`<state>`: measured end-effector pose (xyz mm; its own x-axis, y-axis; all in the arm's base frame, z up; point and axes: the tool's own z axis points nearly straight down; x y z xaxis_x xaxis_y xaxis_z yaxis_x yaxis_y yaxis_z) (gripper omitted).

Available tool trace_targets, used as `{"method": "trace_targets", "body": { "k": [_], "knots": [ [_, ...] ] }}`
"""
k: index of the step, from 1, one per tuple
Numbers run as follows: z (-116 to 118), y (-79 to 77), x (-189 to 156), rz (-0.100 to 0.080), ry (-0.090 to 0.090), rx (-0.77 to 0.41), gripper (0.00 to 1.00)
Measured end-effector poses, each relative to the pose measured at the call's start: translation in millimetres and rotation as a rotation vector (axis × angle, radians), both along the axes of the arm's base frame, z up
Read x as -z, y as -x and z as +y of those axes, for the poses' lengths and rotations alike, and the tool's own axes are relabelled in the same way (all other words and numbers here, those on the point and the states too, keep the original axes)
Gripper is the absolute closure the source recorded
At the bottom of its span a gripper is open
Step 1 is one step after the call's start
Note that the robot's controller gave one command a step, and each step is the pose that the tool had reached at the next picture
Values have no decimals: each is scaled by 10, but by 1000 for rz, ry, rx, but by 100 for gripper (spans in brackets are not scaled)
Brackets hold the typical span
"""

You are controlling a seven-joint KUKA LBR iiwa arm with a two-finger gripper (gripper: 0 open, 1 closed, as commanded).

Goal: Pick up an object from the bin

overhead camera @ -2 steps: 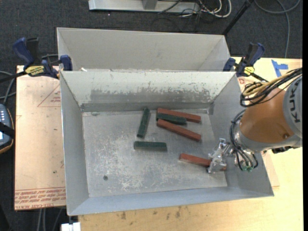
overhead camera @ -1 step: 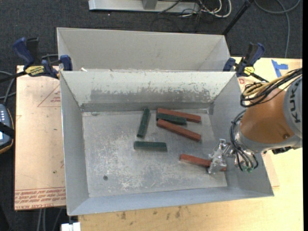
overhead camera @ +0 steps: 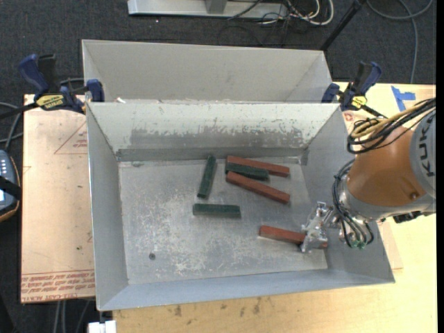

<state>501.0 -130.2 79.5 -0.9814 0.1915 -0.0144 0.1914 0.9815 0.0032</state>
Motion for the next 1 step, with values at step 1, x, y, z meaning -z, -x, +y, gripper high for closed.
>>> {"method": "trace_targets", "body": {
  "k": [1],
  "knots": [
    [3,20,-137,13,-1,-1,100]
  ]
}}
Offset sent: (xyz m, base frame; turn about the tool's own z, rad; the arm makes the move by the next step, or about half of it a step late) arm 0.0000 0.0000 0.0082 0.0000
